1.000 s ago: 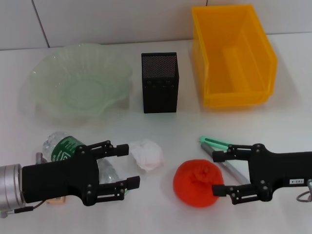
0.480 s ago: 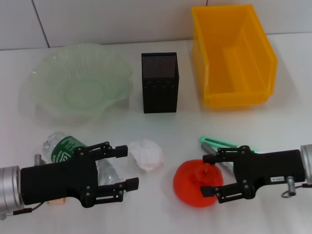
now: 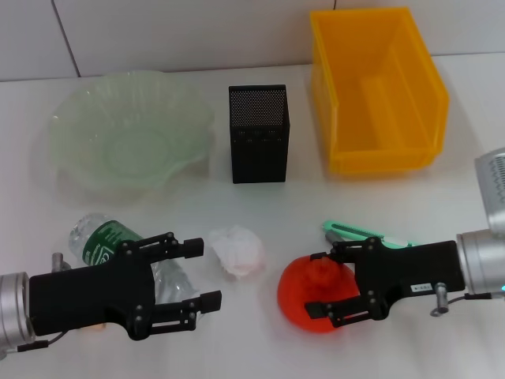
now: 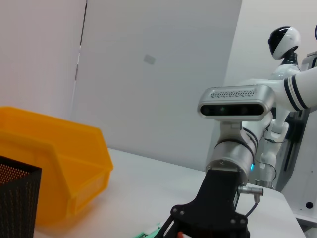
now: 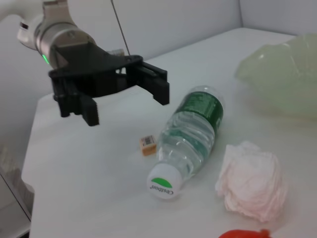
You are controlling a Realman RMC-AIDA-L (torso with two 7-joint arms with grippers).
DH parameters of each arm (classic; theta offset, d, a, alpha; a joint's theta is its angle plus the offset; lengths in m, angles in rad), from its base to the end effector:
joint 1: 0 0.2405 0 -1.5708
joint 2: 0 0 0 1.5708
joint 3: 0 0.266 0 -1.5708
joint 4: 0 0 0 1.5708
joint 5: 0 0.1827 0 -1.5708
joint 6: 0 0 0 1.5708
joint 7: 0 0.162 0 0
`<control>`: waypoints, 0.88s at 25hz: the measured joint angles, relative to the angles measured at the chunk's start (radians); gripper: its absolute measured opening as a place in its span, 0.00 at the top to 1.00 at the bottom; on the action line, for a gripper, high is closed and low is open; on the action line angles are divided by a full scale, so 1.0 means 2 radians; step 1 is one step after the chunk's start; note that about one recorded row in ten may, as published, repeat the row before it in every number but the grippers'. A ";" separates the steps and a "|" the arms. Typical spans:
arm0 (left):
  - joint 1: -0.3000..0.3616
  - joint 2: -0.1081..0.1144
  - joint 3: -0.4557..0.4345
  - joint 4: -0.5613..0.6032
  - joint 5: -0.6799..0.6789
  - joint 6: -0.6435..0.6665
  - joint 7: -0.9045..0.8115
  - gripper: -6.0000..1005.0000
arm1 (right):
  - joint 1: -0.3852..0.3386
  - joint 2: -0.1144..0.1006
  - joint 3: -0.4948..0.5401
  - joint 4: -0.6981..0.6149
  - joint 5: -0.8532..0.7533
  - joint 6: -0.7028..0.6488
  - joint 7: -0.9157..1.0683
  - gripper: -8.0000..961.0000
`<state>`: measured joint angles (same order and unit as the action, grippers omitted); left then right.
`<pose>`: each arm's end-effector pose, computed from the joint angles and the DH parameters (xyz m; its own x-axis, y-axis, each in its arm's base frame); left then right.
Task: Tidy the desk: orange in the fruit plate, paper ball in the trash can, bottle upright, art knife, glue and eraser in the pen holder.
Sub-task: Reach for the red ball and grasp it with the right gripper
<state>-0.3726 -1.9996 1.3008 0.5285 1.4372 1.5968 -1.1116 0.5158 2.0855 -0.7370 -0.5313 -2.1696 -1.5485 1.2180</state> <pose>-0.2443 0.2538 -0.0440 0.7757 0.2207 0.5913 0.2770 -0.9609 -0.0048 0.2705 0.2794 -0.0604 0.8778 -0.3361 -0.3412 -0.3720 -0.9272 -0.0437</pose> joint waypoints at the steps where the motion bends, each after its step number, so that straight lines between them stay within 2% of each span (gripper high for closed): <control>1: 0.000 0.000 0.000 0.000 0.000 0.000 0.001 0.23 | 0.002 0.000 -0.003 0.004 0.000 0.006 0.000 0.15; 6: 0.001 0.000 0.000 0.000 0.000 0.003 0.004 0.23 | 0.012 0.001 -0.022 0.018 0.005 0.032 0.001 0.15; 11: 0.001 0.000 0.000 0.001 0.000 0.005 0.004 0.23 | 0.015 0.000 -0.022 0.018 0.005 0.030 0.006 0.16; 13: 0.000 0.000 -0.001 0.001 0.000 0.006 0.004 0.23 | 0.011 0.000 -0.020 0.014 0.006 0.033 0.002 0.35; 22: 0.000 -0.001 -0.001 0.001 -0.003 0.006 0.004 0.23 | 0.009 0.000 -0.021 0.012 0.011 0.024 0.001 0.49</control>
<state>-0.3716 -2.0015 1.2992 0.5308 1.4321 1.6094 -1.1029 0.5344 2.0861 -0.7793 -0.5080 -2.1476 -1.5007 1.2193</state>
